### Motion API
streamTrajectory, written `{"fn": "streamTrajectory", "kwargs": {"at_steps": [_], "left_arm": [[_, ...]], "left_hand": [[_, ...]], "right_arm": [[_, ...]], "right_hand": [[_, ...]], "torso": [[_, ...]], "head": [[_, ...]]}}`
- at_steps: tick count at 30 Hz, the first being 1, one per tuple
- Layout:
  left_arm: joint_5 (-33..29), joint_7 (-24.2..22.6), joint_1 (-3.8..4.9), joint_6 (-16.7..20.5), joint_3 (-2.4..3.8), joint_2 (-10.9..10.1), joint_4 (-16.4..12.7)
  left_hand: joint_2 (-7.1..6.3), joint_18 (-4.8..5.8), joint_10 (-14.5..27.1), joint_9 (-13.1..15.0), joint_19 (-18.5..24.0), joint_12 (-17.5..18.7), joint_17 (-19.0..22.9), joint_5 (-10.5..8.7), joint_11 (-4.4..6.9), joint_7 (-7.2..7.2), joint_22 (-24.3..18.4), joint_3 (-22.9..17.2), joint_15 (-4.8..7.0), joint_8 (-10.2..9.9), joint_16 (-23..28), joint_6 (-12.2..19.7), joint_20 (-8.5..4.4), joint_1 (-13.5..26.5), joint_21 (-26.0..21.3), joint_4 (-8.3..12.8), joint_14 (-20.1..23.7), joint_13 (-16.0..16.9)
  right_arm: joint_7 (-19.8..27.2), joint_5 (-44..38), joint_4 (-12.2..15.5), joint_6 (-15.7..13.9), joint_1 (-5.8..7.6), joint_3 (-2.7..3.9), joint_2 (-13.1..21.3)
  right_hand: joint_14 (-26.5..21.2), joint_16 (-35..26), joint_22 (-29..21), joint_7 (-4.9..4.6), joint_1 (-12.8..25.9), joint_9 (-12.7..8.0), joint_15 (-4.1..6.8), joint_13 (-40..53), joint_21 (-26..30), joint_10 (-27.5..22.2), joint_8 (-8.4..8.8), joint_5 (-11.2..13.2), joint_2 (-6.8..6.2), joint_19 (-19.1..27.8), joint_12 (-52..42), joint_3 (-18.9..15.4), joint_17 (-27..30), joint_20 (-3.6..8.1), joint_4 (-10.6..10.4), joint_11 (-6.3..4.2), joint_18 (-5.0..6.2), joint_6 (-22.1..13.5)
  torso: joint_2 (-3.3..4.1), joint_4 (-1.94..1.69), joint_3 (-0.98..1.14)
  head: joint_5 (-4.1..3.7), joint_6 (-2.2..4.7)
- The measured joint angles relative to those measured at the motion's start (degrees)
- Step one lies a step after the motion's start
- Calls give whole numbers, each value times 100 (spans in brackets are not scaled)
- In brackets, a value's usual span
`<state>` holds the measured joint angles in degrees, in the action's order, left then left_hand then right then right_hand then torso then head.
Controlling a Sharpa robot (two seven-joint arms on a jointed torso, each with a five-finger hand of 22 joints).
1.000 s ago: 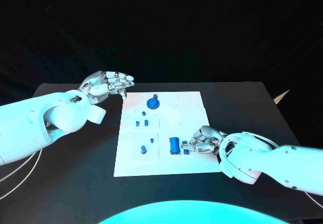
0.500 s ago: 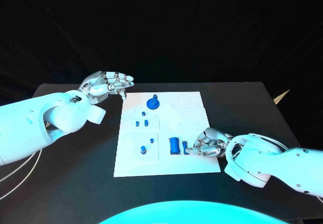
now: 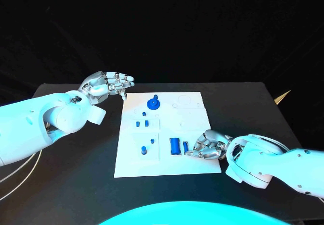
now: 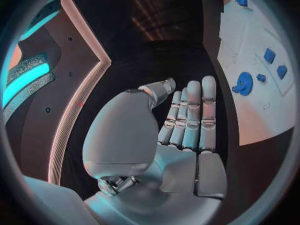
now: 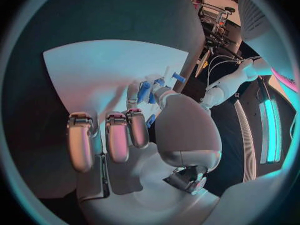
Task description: Assemble the parts on the task board
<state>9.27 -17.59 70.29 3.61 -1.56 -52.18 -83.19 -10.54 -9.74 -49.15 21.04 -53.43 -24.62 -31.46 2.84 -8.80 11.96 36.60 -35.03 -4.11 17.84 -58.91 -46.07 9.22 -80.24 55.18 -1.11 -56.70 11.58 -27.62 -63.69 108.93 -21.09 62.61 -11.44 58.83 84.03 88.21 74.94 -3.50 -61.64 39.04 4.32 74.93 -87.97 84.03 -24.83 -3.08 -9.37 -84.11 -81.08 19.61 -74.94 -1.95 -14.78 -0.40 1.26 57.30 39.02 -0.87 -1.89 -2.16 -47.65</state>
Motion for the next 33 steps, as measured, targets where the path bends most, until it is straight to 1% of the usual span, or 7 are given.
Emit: {"fn": "streamTrajectory", "kwargs": {"at_steps": [9,19,23,24,26,28,33], "left_arm": [[0,0,0,0,0,0,-2],[0,0,0,0,0,-1,-3],[0,0,0,-1,0,-1,-3],[0,0,0,-1,0,-1,-3],[0,0,0,-1,0,-1,-3],[0,0,0,-1,0,-1,-3],[0,0,0,-2,0,-1,-3]], "left_hand": [[0,0,0,0,0,0,0,0,0,0,0,0,0,0,0,0,0,0,0,0,0,0],[0,0,0,0,0,0,0,0,0,0,0,0,0,0,0,0,0,0,0,0,0,0],[0,0,0,-12,0,-34,7,0,0,0,0,-16,0,0,0,0,0,0,0,-16,0,-13],[0,0,0,-12,0,-34,7,0,0,0,0,-16,0,0,0,0,0,0,0,-16,0,-14],[0,0,0,-12,0,-34,7,0,0,0,0,-16,0,0,0,0,0,0,0,-16,0,-14],[0,0,0,-12,0,-34,7,0,0,0,0,-16,0,0,0,0,0,0,0,-16,0,-14],[0,0,0,-12,0,-34,7,0,0,0,0,-16,0,0,0,0,0,0,0,-16,0,-13]], "right_arm": [[-8,-19,-158,33,-5,-1,-128],[-10,-39,-304,38,-6,3,-243],[-12,-44,-328,48,-5,4,-260],[-12,-45,-331,51,-4,4,-261],[-12,-47,-333,58,-4,5,-261],[-12,-49,-332,62,-3,6,-260],[1,-52,-307,61,-3,5,-241]], "right_hand": [[0,0,-1,-6,-59,6,0,0,0,0,0,0,54,0,0,20,1,0,20,0,0,-6],[0,0,-1,-6,-59,22,0,0,0,0,-1,8,54,0,0,26,1,0,26,0,0,-6],[0,0,-2,-5,-61,24,0,0,2,0,-22,8,56,0,0,41,1,0,41,0,0,-5],[0,0,-2,-5,-107,24,0,0,22,0,-22,8,100,0,0,62,1,0,79,0,0,-5],[0,0,-2,0,-136,24,0,0,22,0,-23,8,68,0,0,74,2,0,121,0,0,-8],[0,0,-2,17,-136,24,0,0,22,0,-24,8,68,0,0,73,2,0,121,0,0,-25],[0,0,-2,17,-136,7,0,0,33,0,-21,8,68,0,0,73,2,0,121,0,0,-28]], "torso": [[1,-4,-2],[1,2,0],[0,3,1],[0,3,1],[1,3,1],[0,4,3],[1,5,3]], "head": [[7,-3],[10,1],[10,5],[11,7],[13,8],[13,9],[13,7]]}}
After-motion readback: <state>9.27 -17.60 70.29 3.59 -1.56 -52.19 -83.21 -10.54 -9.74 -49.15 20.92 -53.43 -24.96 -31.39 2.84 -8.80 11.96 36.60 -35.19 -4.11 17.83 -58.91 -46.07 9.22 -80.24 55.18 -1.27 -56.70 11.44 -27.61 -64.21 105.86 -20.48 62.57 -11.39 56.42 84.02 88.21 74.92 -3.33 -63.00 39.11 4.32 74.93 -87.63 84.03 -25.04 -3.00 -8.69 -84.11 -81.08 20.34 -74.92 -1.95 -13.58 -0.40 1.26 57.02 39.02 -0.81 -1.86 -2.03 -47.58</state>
